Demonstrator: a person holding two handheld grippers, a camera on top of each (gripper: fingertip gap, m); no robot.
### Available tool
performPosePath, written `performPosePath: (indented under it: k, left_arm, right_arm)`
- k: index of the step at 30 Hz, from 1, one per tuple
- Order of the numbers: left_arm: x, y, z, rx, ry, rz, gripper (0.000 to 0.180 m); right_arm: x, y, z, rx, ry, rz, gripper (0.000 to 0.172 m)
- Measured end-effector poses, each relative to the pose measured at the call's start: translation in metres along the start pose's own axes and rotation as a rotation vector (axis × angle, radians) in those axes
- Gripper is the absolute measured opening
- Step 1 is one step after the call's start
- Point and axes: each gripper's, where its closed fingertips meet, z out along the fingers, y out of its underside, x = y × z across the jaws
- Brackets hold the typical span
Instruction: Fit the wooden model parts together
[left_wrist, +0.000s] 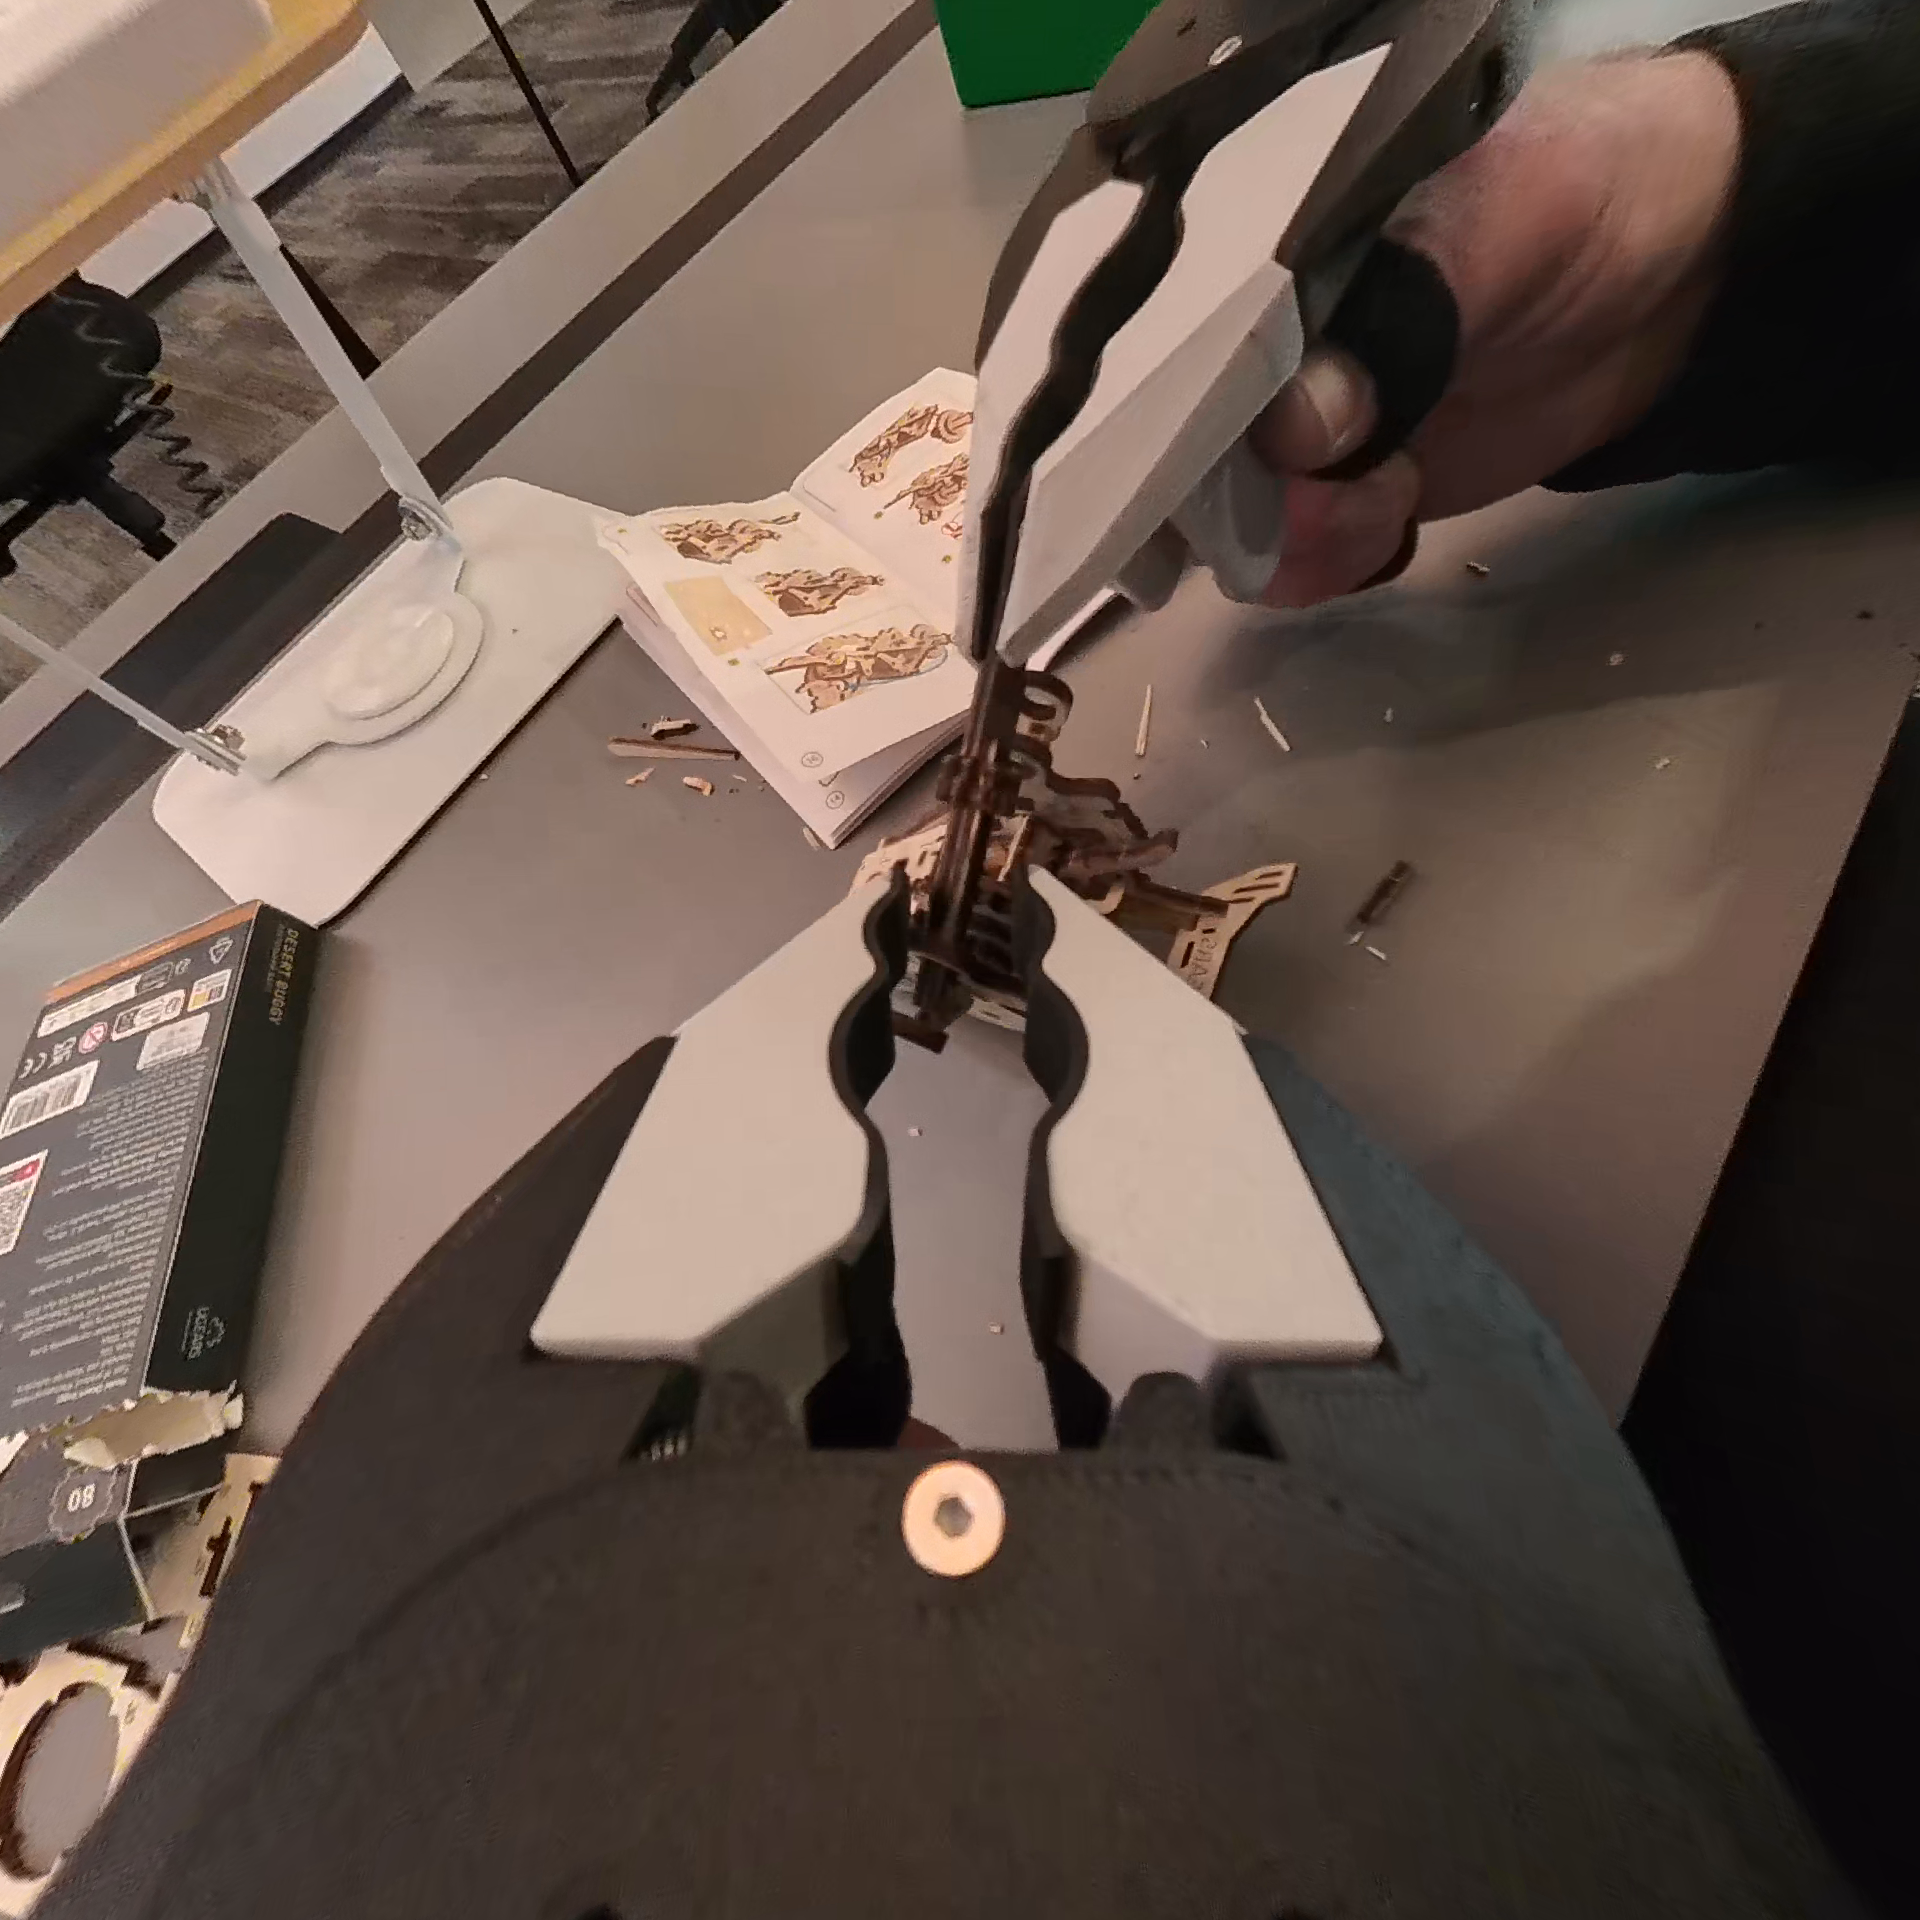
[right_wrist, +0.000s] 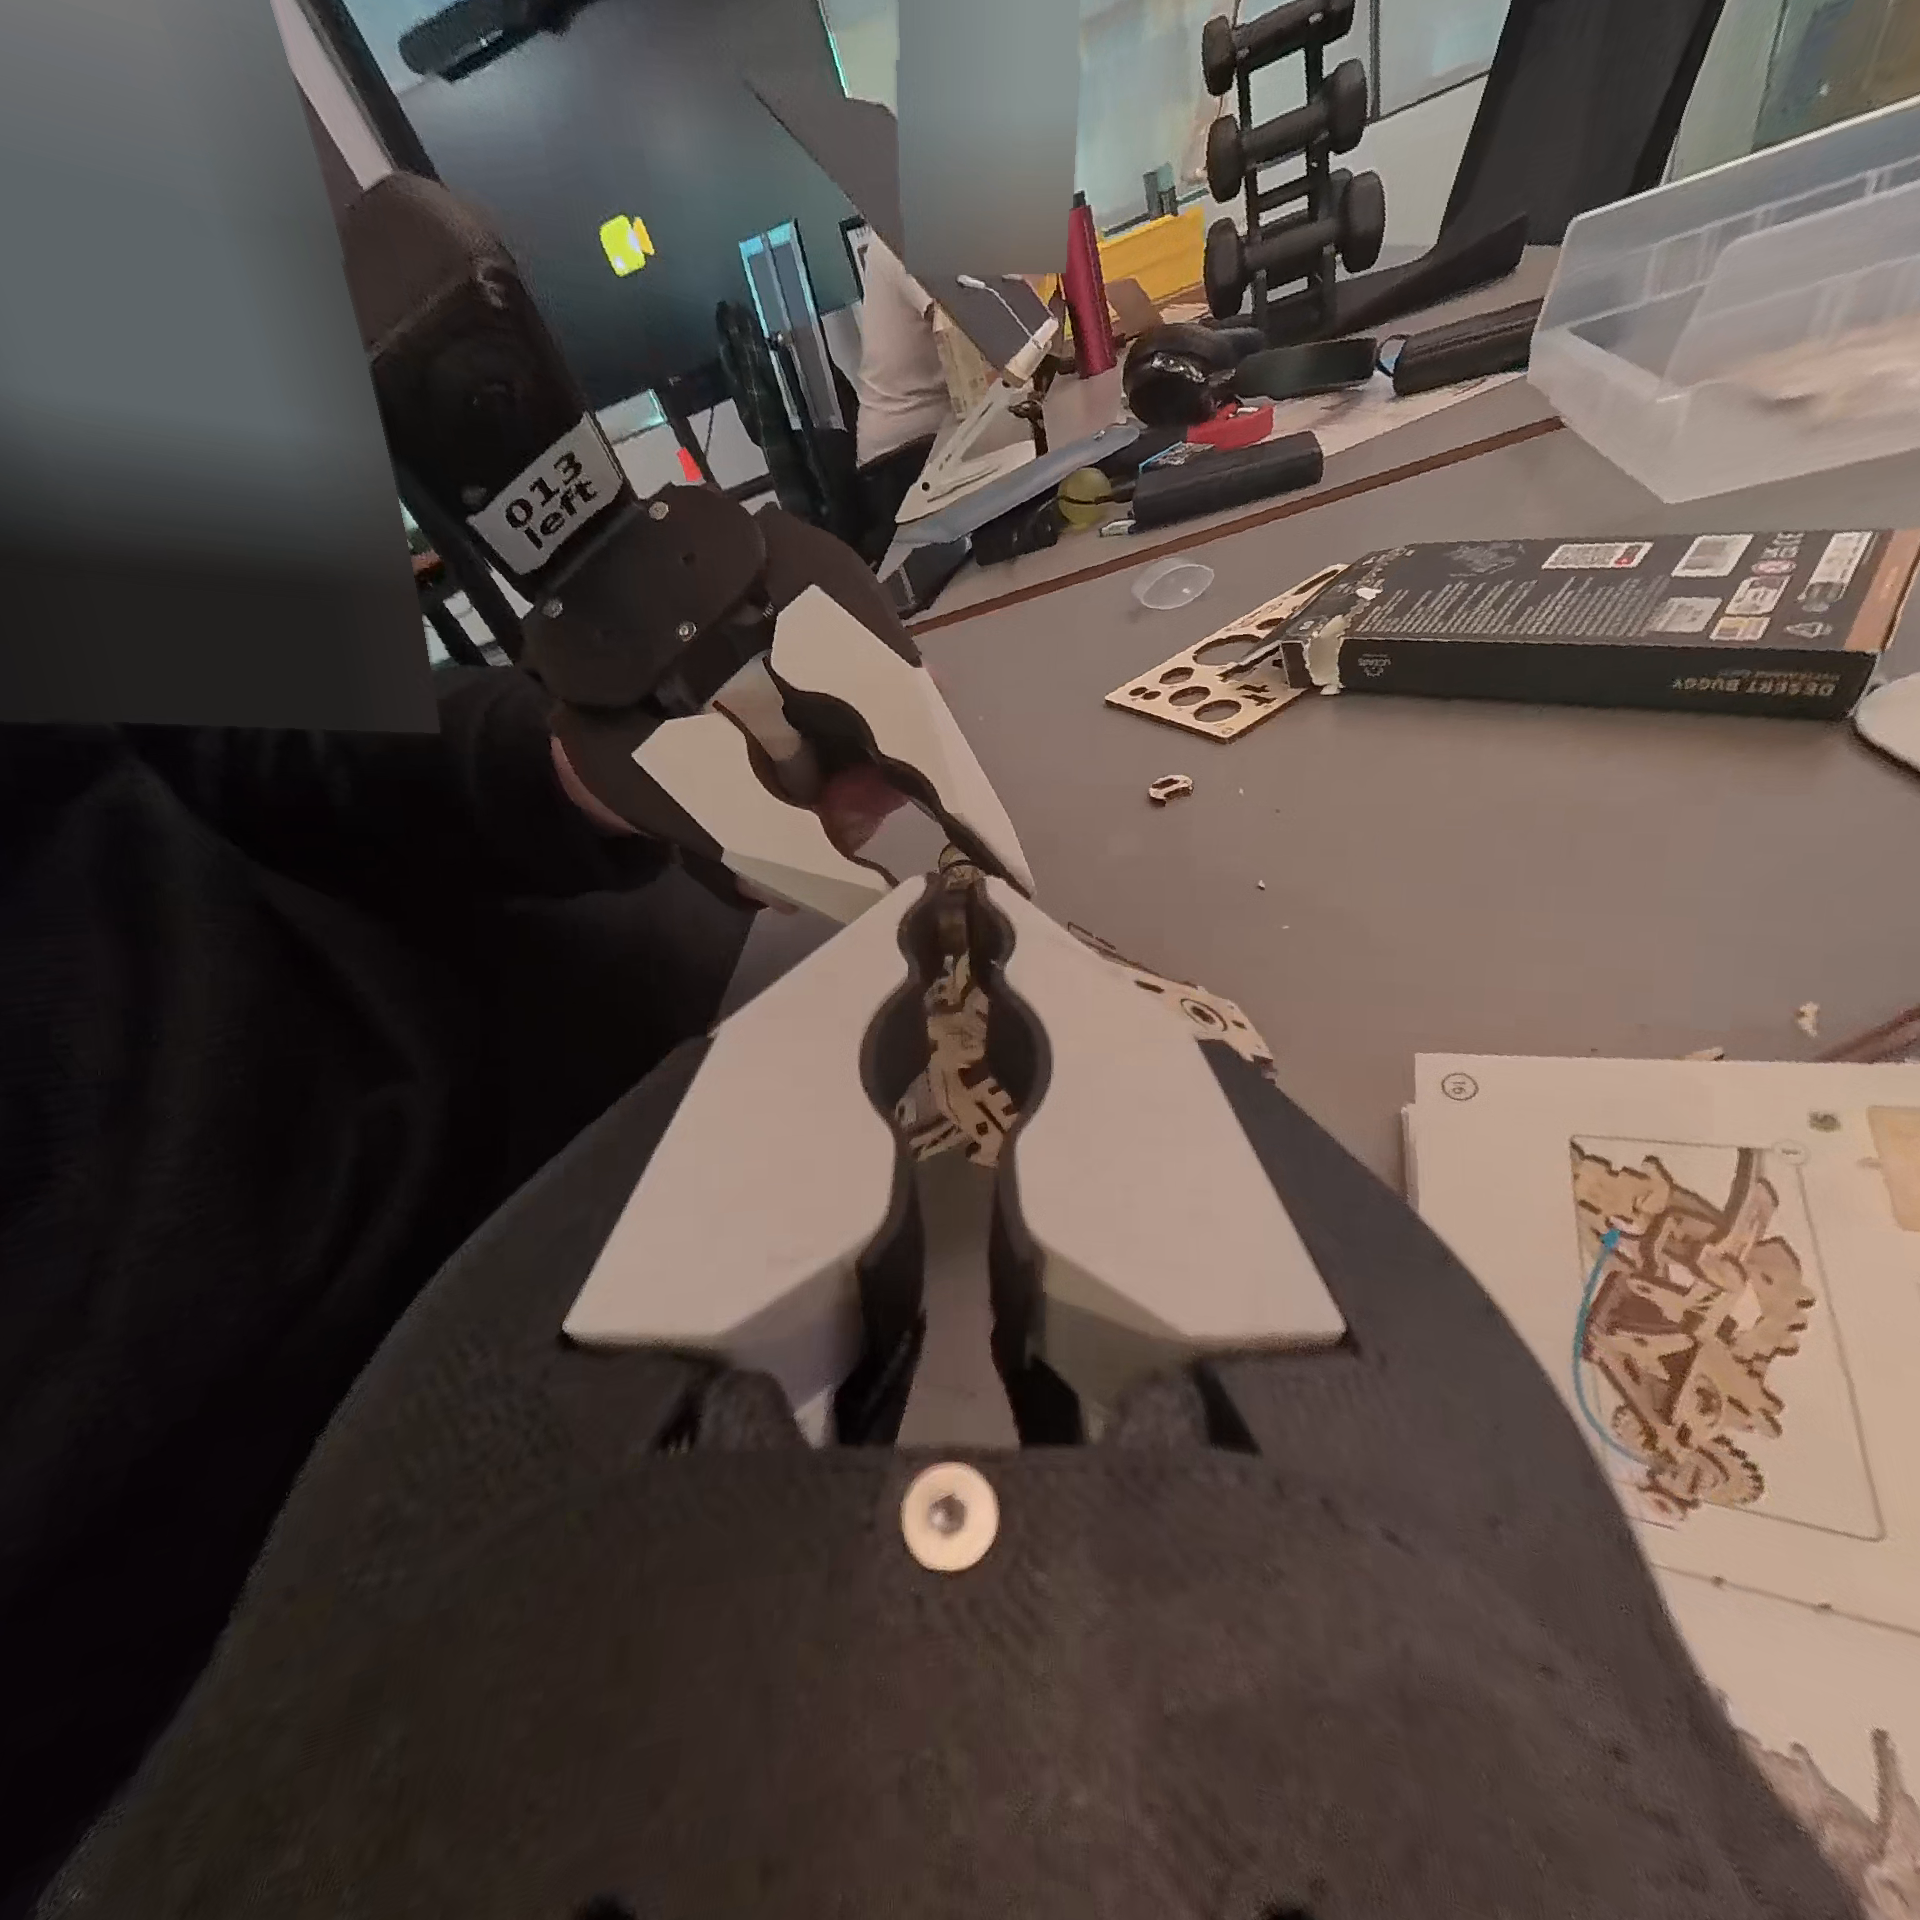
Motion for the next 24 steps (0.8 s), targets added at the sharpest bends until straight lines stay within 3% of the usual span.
performPosePath:
  k: [6, 19, 24]
  left_arm:
    - [-0.002, 0.009, 0.002, -0.025, -0.012, 0.012, 0.018]
    - [-0.012, 0.025, -0.002, 0.009, -0.025, -0.087, 0.016]
    - [-0.014, 0.018, -0.007, 0.028, -0.045, -0.056, 0.034]
  right_arm:
    - [0.010, 0.011, -0.002, -0.001, -0.041, 0.261, 0.000]
    - [0.009, 0.012, -0.008, 0.005, 0.037, 0.159, 0.000]
    - [0.009, 0.001, -0.016, 0.088, 0.002, 0.241, 0.000]
